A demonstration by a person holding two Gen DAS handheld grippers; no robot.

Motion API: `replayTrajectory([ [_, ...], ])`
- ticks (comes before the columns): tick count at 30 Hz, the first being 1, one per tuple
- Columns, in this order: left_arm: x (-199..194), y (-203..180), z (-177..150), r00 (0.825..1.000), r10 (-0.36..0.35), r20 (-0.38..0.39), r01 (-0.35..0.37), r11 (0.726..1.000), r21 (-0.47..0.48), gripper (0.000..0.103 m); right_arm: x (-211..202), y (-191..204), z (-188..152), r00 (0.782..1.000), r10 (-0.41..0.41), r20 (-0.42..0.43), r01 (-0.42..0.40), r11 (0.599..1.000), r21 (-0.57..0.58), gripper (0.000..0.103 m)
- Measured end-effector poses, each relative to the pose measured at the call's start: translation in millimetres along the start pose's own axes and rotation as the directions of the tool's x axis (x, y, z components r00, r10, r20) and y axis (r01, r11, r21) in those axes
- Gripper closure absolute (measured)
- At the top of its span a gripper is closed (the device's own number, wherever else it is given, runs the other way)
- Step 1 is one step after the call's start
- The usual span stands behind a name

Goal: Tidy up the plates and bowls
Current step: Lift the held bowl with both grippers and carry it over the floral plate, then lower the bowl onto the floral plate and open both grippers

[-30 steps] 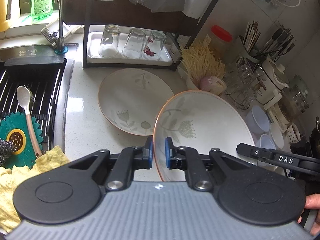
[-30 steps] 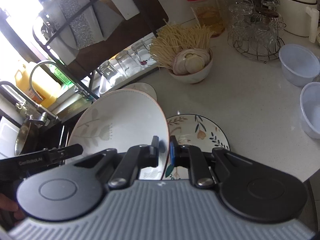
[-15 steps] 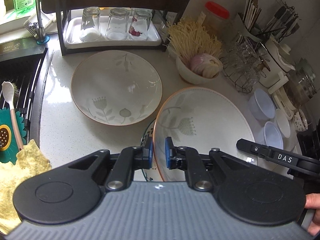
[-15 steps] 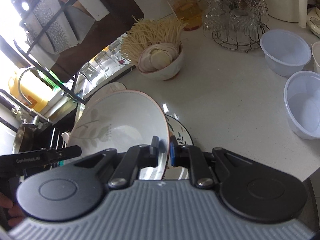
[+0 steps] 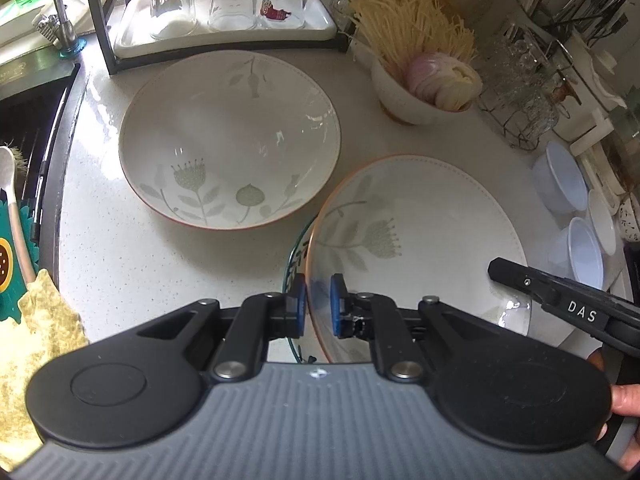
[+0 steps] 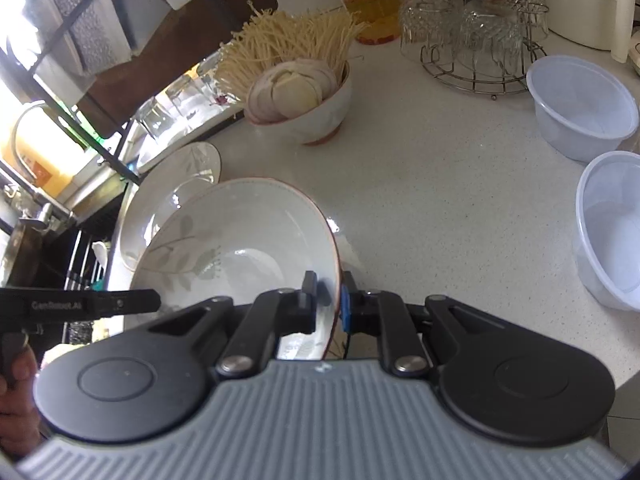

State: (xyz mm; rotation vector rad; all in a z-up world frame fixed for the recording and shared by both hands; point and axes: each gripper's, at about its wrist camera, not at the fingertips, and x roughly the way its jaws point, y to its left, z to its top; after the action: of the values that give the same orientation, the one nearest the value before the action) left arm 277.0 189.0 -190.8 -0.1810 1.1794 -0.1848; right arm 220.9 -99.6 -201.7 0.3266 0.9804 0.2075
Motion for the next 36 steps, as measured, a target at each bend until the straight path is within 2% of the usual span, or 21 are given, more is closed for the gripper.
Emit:
replayTrajectory([
  [8,18.7,-6.0,-3.9,0.998,0.035,-0.05,-0.034,0.999,0.012,0.087,9.2,2.9,0.6,0.999,-0.047,-0.003,0.047,0.997,-0.068,0.087],
  [20,25.7,-8.0,-1.0,0.997,0.057,-0.059,-0.057,0.998,-0.004,0.087,16.3,7.8,2.3,0.998,-0.063,0.015,0.065,0.989,-0.134,0.084],
  [25,24.3,-9.0,0.0,0.996,0.055,-0.071,-0.057,0.998,-0.016,0.086,17.9,3.9,2.6,0.999,-0.045,-0.002,0.044,0.993,-0.113,0.084],
  [29,22.0,-4.1,-1.6,0.997,0.028,-0.074,-0.032,0.998,-0.049,0.076,20.0,2.7,2.7,0.999,-0.03,-0.021,0.027,0.995,-0.099,0.084],
  [34,15.3,-1.3,-5.7,0.997,0.016,-0.071,-0.022,0.997,-0.08,0.074,23.0,2.2,2.6,0.999,-0.015,-0.043,0.011,0.996,-0.09,0.084],
  [36,11.7,-0.6,-6.8,0.997,-0.001,-0.073,-0.005,0.996,-0.094,0.067,22.7,3.2,2.3,0.999,-0.017,-0.044,0.012,0.995,-0.099,0.084],
])
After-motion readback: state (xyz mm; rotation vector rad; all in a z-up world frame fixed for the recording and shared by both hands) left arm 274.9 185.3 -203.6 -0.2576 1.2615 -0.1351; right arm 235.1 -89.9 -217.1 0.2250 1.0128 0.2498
